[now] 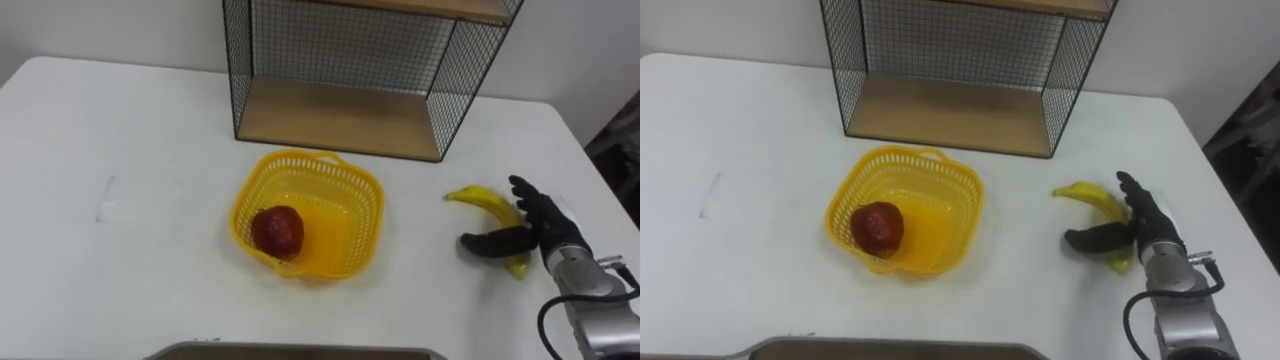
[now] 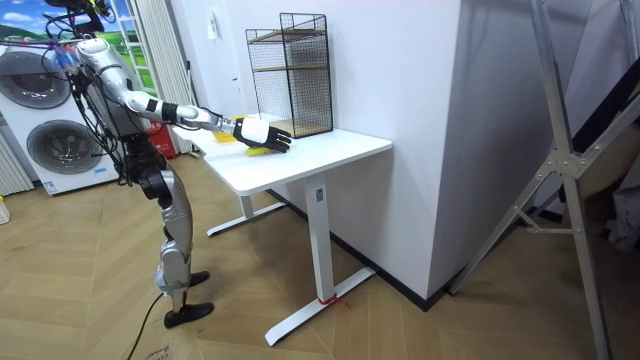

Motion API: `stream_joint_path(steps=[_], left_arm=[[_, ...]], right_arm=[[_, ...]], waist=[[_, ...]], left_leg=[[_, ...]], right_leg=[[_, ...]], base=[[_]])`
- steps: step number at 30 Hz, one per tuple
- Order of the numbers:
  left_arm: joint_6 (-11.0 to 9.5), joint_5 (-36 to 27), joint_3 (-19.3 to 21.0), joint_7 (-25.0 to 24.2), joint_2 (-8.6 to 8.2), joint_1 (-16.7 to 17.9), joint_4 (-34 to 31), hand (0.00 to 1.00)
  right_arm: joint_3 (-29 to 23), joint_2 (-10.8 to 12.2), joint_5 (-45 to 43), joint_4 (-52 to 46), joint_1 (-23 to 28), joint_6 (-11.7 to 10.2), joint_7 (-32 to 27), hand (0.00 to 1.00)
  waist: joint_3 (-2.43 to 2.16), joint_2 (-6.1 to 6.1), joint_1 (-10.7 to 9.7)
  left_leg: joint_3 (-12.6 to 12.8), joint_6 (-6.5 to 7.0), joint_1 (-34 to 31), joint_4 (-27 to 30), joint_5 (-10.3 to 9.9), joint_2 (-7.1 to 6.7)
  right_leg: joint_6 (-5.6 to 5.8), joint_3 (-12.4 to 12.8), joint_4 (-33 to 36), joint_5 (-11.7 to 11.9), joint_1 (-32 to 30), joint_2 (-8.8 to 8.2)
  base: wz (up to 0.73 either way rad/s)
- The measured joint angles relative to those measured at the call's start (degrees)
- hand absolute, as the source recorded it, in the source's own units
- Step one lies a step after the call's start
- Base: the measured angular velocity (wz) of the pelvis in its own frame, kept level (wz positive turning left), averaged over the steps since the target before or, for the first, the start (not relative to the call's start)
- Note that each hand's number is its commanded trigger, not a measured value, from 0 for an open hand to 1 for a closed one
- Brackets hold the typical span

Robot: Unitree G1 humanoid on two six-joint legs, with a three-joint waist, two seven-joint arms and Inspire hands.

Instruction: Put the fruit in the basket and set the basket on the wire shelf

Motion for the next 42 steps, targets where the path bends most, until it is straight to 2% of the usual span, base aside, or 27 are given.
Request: stream_joint_path(steps=[1, 2, 7, 13, 17, 24, 31, 33, 35, 36, 37, 39, 42], left_arm=[[0.04, 0.07, 0.09, 0.05, 0.0, 0.03, 0.0, 0.0], [0.21, 0.46, 0.36, 0.03, -0.02, 0.06, -0.01, 0.0], [1.3, 0.66, 1.43, 0.05, -0.07, 0.09, -0.2, 0.0], [1.7, 0.75, 2.58, 0.08, 0.09, 0.01, -0.75, 0.0], [1.69, 0.69, 2.41, 0.08, 0.13, -0.25, -0.75, 0.0], [1.68, 0.68, 1.79, 0.07, 0.09, -0.96, -0.73, 0.0], [1.3, 0.69, 1.81, 0.07, -0.1, -1.13, 0.09, 0.0], [1.24, 0.71, 1.78, 0.07, -0.26, -1.06, 0.09, 0.0], [1.2, 0.65, 1.53, 0.07, -0.26, -1.27, 0.12, 0.0], [1.11, 0.59, 1.46, 0.07, -0.27, -1.37, 0.14, 0.0], [0.81, 0.54, 1.42, 0.08, -0.3, -1.66, 0.43, 0.0], [0.29, 0.59, 1.29, 0.08, -0.41, -1.62, 0.91, 0.0], [-0.19, 0.58, 0.87, 0.09, -0.61, -1.57, 1.0, 0.0]], right_arm=[[-0.11, 0.0, -0.91, 1.16, -0.52, -0.12, 0.06, 0.5], [-0.53, 0.0, -1.35, 1.89, -0.87, -0.12, 0.14, 0.99], [-1.68, -0.09, -3.68, 3.83, -1.1, -0.13, -0.17, 1.0], [-2.31, -1.76, -5.65, 5.9, -0.96, 0.03, -1.76, 1.0], [-2.28, -2.42, -8.15, 5.82, -0.91, 0.15, -3.73, 1.0], [-2.81, -2.28, -8.04, 5.55, -0.89, 0.52, -5.31, 1.0], [-4.04, -0.93, -5.25, 3.35, 0.59, 0.78, -5.28, 1.0], [-4.06, -0.38, -5.4, 1.96, 0.81, 1.05, -5.19, 1.0], [-4.19, 0.48, -5.92, -2.38, 1.79, 2.38, -4.68, 1.0], [-4.09, 0.65, -6.07, -3.96, 2.38, 2.79, -4.3, 1.0], [-3.77, 0.91, -6.43, -7.56, 3.8, 3.24, -3.56, 1.0], [-3.13, 1.81, -7.68, -13.72, 6.22, 3.33, -2.54, 1.0], [-1.37, 3.37, -7.37, -23.76, 9.88, 3.33, -2.2, 1.0]], waist=[[-0.05, 0.15, 0.07], [-0.13, 0.32, 0.22], [-0.61, 1.13, 0.71], [-0.6, 0.93, 2.15], [-0.6, 0.47, 2.15], [-0.63, 0.18, 1.6], [-0.49, 0.11, 1.66], [-0.45, 0.11, 1.66], [-0.17, 0.05, 1.32], [-0.17, 0.06, 1.39], [-0.21, 0.17, 1.53], [0.15, 0.48, 1.55], [0.19, 0.98, 1.16]], left_leg=[[-0.19, -0.02, -0.15, 0.45, -0.04, 0.0], [-0.42, -0.04, -0.17, 0.71, -0.05, -0.03], [-1.01, -0.15, -0.11, 1.1, 0.03, -0.17], [-1.16, -0.28, 0.24, 1.38, 0.11, -0.15], [-1.47, -0.29, -0.27, 1.28, 0.1, -0.28], [-1.51, -0.38, 0.14, 0.53, 0.03, -0.18], [-1.15, -0.72, 1.75, -0.58, -0.18, 0.2], [-0.73, -0.72, 1.75, -0.72, -0.18, 0.26], [-0.39, -0.72, 1.53, -1.07, -0.15, 0.26], [-0.07, -0.72, 1.35, -1.12, -0.15, 0.32], [0.45, -0.71, 0.79, -1.14, -0.13, 0.38], [1.04, -0.62, 0.3, -1.13, -0.08, 0.42], [1.76, -0.38, -0.31, -1.29, 0.04, 0.35]], right_leg=[[0.0, -0.33, 0.0, 0.0, 0.17, -0.01], [-0.04, -0.67, 0.0, 0.03, 0.38, 0.0], [-0.18, -1.25, -0.03, 0.11, 0.91, 0.08], [-0.3, -1.14, -1.8, 0.15, 2.05, 0.4], [-0.26, -1.3, -1.93, 0.17, 1.78, 0.46], [-0.26, -1.16, -1.86, 0.19, 1.89, 0.54], [-0.26, -0.24, -1.84, 0.2, 2.58, 0.88], [-0.27, 0.32, -1.84, 0.2, 2.52, 0.91], [-0.28, 0.65, -1.71, 0.2, 1.7, 0.85], [-0.29, 0.93, -1.62, 0.21, 1.49, 0.85], [-0.35, 1.64, -1.43, 0.25, 0.81, 0.88], [-0.38, 2.08, -0.77, 0.27, -0.08, 0.82], [-0.33, 2.34, -0.73, 0.29, -1.05, 0.54]], base=[[0.11], [0.14], [0.07], [0.01], [0.01], [-0.01], [-0.07], [-0.11], [-0.12], [-0.21], [-0.22], [-0.18], [-0.1]])
